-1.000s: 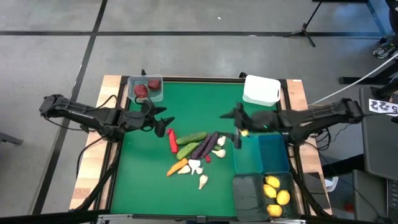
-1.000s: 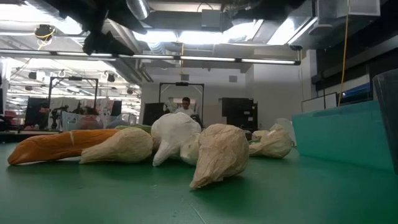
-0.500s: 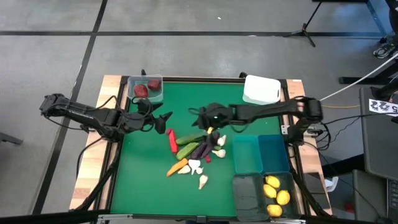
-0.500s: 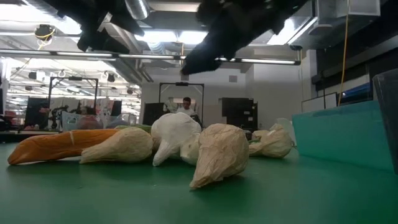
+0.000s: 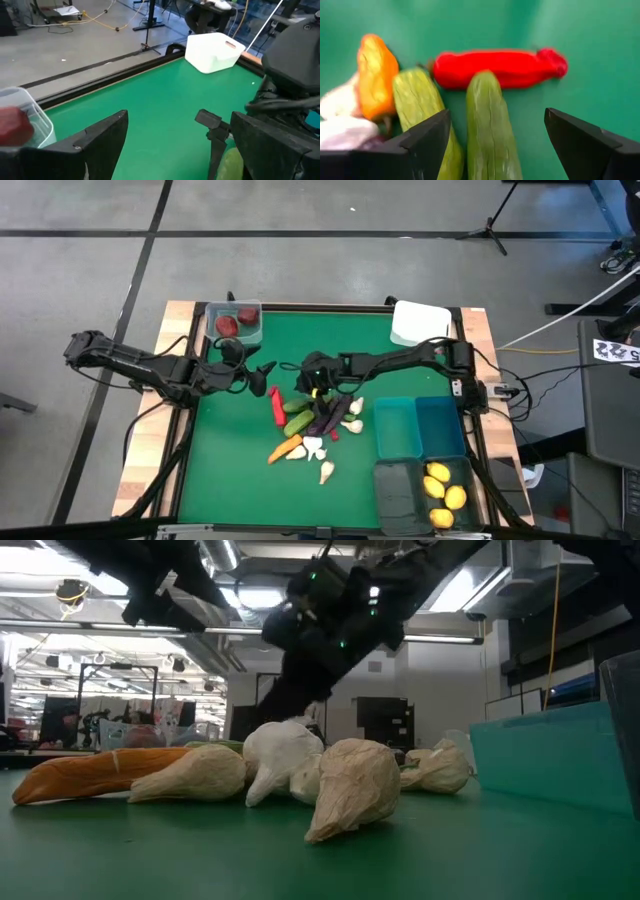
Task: Sort produce into baskets
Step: Put the cucumber into the green bin
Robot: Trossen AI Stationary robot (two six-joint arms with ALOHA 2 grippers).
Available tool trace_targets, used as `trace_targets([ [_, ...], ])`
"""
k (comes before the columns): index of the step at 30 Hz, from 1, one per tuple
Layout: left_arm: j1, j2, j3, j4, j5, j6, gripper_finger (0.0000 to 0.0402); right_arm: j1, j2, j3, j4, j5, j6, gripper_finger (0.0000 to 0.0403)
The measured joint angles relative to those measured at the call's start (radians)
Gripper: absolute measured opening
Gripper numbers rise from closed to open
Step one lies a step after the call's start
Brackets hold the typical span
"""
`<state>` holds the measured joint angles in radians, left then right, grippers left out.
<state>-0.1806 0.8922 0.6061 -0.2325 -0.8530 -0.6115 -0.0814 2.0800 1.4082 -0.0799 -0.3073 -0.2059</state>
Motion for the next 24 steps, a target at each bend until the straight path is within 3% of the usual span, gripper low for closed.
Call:
trace_targets([
  [12,0.001,-0.001,-0.027,-0.010,-0.020,-0.091,0.0345,0.000,0.082,0.000,-0.047,0.044,-0.012,0.0311],
  [15,0.001,-0.001,-0.027,-0.011,-0.021,-0.094,0.0345,0.002,0.083,0.001,-0.055,0.063,-0.013,0.0276],
  [20,0.001,-0.001,-0.027,-0.010,-0.022,-0.100,0.0345,0.002,0.083,0.001,-0.054,0.106,-0.017,0.0174],
  [24,0.001,-0.001,-0.027,-0.010,-0.022,-0.100,0.0345,0.002,0.072,0.000,-0.058,0.126,-0.073,0.0168],
])
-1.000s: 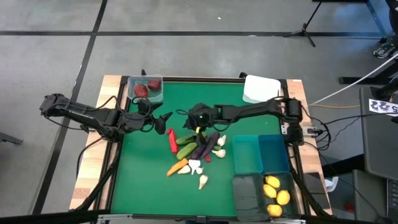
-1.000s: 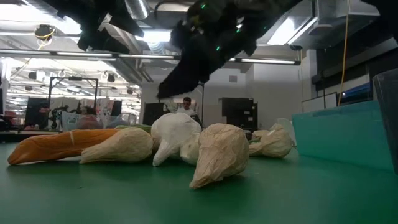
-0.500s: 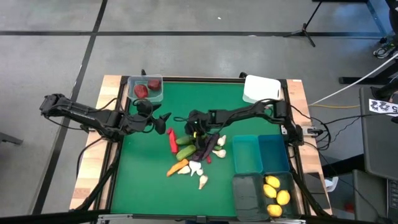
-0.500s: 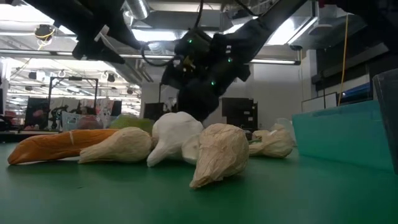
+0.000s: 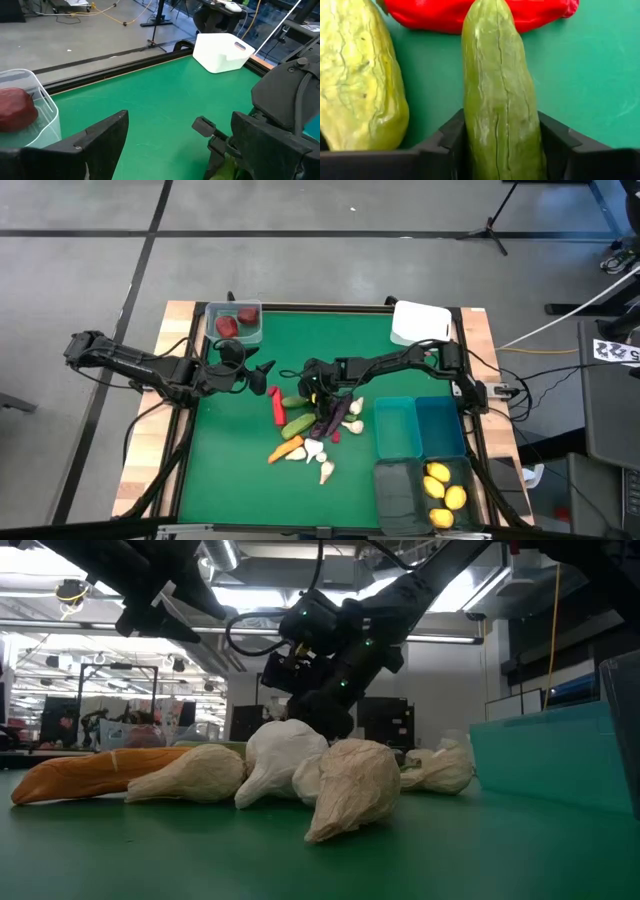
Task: Sort produce into baskets
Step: Put the cucumber into the green bin
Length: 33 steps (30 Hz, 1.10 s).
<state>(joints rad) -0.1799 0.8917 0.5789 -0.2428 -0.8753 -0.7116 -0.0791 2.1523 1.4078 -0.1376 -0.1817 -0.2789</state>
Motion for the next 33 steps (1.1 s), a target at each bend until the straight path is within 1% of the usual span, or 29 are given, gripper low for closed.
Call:
trace_targets([
  [5,0.000,0.000,0.000,0.000,-0.002,-0.004,0.0345,0.000,-0.058,-0.001,-0.036,0.103,-0.052,0.0168],
  [9,0.000,0.000,0.000,-0.002,-0.002,-0.020,0.0345,0.000,-0.130,-0.001,-0.122,0.184,-0.077,0.0168],
  [13,0.000,0.000,0.000,-0.001,-0.002,-0.021,0.0345,0.000,-0.202,-0.001,-0.281,0.227,-0.087,0.0168],
  [18,0.000,0.000,0.000,-0.001,-0.002,-0.023,0.0345,0.026,-0.279,0.000,-0.545,0.249,-0.007,0.0168],
  [23,0.000,0.000,0.000,-0.001,-0.002,-0.025,0.0345,0.107,-0.329,-0.001,-0.800,0.292,0.079,0.0168],
  [26,-0.003,0.000,0.000,-0.001,-0.002,-0.026,0.0345,0.177,-0.360,-0.001,-0.921,0.324,0.153,0.0170],
  [33,-0.003,0.000,0.000,-0.001,-0.001,-0.025,0.0345,0.373,-0.476,-0.001,-1.054,0.457,0.360,0.0171],
])
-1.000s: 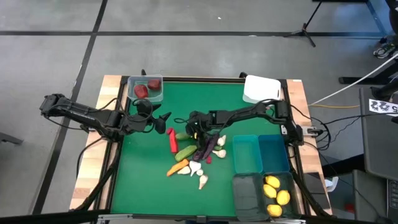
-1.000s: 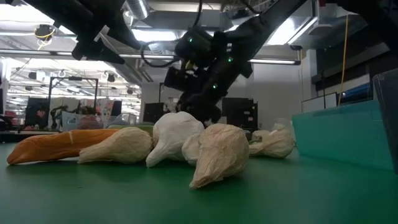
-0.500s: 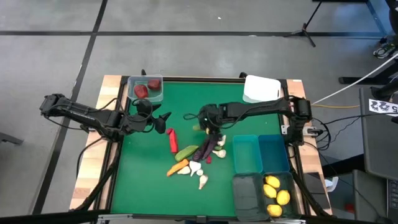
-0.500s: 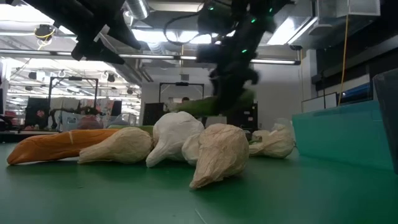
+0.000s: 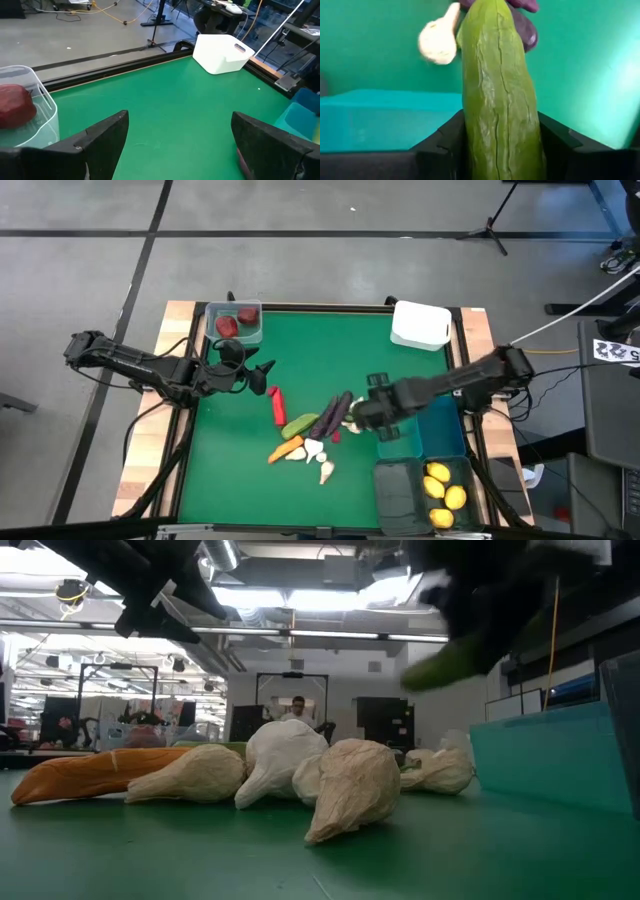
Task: Sort produce into baskets
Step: Put the cucumber into the green bin
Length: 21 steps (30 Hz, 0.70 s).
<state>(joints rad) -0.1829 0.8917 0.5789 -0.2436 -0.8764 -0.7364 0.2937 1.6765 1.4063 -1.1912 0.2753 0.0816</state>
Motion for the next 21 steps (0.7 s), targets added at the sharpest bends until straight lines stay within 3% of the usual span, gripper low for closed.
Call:
trace_targets([
  [8,0.000,0.000,0.000,0.000,0.000,0.002,0.0345,0.223,-0.127,-0.019,-0.217,0.173,0.306,0.0177],
  [14,0.000,0.000,0.000,0.000,0.000,0.002,0.0345,0.254,-0.161,-0.062,-0.266,0.035,0.768,0.0180],
  [21,0.000,0.000,0.000,0.000,0.000,0.002,0.0345,0.288,-0.164,-0.066,-0.239,0.058,1.219,0.0181],
])
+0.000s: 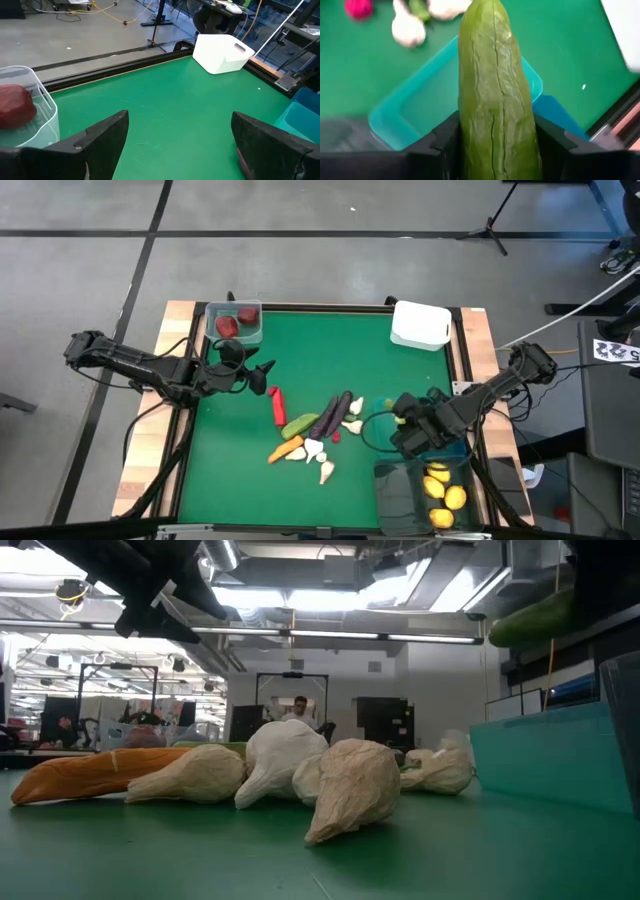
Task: Sort produce into baskets
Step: Put the cucumber into the green bin
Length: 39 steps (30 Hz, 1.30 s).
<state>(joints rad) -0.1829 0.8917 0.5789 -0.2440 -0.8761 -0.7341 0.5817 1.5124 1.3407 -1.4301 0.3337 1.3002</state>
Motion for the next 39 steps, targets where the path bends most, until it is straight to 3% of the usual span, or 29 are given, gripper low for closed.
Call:
trace_targets([
  [3,0.000,0.000,0.000,0.000,0.000,0.000,0.0345,0.017,0.000,0.000,0.013,0.015,0.165,0.0181],
  [11,0.000,0.000,0.000,-0.003,0.000,0.001,0.0345,0.027,0.000,-0.010,0.113,0.177,0.304,0.0181],
  [24,0.000,0.000,0.000,-0.009,0.000,0.003,0.0345,0.040,-0.012,-0.288,0.333,0.155,0.579,0.0182],
  [31,0.000,0.000,0.000,-0.009,0.001,0.003,0.0345,0.040,-0.012,-0.388,0.497,0.144,0.553,0.0182],
  [39,0.000,0.000,0.000,-0.008,0.001,0.003,0.0345,0.053,-0.012,-0.446,0.531,0.114,0.546,0.0182],
])
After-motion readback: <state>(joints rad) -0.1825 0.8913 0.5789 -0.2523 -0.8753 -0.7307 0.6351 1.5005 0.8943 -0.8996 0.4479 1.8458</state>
